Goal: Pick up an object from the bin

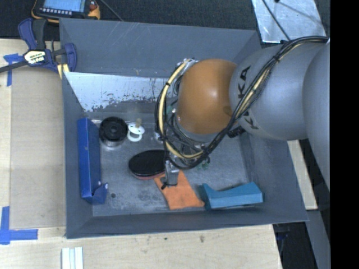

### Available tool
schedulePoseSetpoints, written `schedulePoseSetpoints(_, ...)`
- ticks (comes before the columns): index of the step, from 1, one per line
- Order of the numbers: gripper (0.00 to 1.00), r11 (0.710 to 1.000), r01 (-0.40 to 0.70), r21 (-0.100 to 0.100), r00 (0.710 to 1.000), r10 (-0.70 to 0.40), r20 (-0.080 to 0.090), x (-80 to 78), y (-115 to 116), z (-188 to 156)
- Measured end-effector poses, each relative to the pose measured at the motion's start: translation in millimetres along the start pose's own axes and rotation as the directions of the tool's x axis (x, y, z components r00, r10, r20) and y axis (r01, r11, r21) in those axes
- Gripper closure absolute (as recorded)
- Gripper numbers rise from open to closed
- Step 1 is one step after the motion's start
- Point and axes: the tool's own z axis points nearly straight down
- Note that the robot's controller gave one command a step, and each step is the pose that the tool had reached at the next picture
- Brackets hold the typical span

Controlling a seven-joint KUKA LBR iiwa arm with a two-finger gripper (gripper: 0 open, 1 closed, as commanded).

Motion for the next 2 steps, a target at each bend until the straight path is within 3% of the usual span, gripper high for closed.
schedulePoseSetpoints(1, 0.0, 0.996, 0.09, 0.0, 0.996, -0.09, 0.0, -31.6, 19, 7)
schedulePoseSetpoints(2, 0.0, 0.989, 0.148, -0.001, 0.989, -0.148, 0.003, -26.1, 19, 52)
